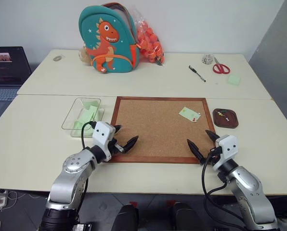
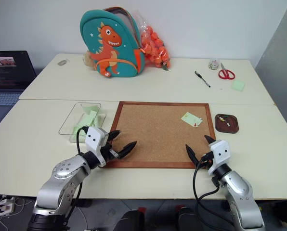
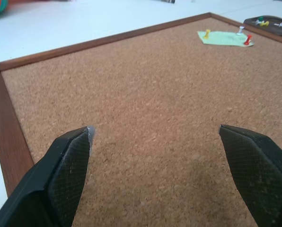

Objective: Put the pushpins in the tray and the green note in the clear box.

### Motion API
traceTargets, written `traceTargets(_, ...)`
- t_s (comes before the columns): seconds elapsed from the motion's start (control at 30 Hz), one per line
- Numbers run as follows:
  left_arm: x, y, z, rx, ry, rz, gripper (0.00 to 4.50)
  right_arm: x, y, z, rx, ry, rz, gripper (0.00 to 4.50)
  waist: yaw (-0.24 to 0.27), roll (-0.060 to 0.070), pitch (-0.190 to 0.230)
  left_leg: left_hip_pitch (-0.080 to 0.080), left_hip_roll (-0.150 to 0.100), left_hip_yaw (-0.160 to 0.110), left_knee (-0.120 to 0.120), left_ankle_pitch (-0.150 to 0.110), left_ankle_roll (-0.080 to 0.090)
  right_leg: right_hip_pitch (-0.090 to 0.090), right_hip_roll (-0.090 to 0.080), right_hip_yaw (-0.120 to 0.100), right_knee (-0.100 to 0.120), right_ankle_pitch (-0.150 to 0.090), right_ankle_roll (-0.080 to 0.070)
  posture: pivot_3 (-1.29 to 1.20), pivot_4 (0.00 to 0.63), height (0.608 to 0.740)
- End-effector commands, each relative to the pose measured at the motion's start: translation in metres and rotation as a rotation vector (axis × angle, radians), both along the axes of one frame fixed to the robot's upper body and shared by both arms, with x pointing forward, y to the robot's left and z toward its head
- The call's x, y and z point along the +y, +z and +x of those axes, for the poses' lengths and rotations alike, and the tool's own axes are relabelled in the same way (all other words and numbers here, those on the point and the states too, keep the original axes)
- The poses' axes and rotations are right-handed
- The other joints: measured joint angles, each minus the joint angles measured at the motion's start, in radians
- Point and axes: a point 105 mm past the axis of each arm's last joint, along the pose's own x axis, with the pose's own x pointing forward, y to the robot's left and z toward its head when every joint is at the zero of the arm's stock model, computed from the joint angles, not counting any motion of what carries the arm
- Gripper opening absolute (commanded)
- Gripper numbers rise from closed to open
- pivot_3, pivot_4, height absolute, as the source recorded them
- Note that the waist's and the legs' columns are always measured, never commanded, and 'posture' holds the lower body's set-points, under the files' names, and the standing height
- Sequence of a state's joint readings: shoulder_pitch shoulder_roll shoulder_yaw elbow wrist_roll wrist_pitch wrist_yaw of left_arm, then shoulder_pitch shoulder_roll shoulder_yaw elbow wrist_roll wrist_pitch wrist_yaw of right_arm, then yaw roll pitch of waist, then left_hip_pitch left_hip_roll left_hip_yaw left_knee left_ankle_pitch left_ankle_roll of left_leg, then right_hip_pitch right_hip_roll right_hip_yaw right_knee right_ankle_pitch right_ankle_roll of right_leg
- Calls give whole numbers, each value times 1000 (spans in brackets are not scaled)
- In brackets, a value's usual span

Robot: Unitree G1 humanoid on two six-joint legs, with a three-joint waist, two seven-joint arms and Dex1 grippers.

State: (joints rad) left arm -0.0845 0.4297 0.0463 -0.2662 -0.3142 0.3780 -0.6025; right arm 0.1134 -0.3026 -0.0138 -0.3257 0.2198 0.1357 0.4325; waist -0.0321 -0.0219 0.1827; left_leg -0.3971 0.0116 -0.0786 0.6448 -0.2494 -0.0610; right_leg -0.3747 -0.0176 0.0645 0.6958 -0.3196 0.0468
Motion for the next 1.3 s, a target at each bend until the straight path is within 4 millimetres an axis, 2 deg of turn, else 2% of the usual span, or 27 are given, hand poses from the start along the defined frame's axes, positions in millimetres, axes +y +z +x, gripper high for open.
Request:
traceTargets(0.03, 0, 15, -1, -76, -27, -15, 4460, -2, 12, 2, -57, 3, -5, 4500, 0, 0, 0, 0, 0, 0, 0, 0, 0, 0, 0, 0, 0, 0, 0, 0, 150, 740)
traceTargets(0.6, -6, 20, 7, -74, -88, -56, 4460, -1, 18, 2, -68, 13, -13, 4500, 0, 0, 0, 0, 0, 0, 0, 0, 0, 0, 0, 0, 0, 0, 0, 0, 150, 740)
traceTargets(0.7, -12, 23, 9, -84, -135, -58, 4016, 3, 25, 3, -89, 23, -14, 4500, 0, 0, 0, 0, 0, 0, 0, 0, 0, 0, 0, -1, 0, 0, 0, 0, 150, 740)
traceTargets(0.73, -15, 22, 10, -88, -158, -34, 3674, 4, 27, 3, -96, 27, -13, 4500, 0, 0, 0, 0, -1, 0, 0, 0, 0, 0, 0, -1, 0, 0, 0, 0, 150, 740)
traceTargets(0.97, -33, 14, 20, -74, -258, 32, 2402, 9, 39, 3, -123, 32, -3, 4500, 0, 0, 0, 0, -1, 0, 0, 0, 0, 0, 0, -1, 0, 0, 0, 0, 150, 740)
traceTargets(1.3, -50, 9, 31, -55, -343, 100, 498, 17, 57, 9, -121, 39, -28, 4500, 0, 0, 0, 0, -2, -1, 0, 0, 0, 0, 1, -1, 0, 0, 0, 0, 150, 740)
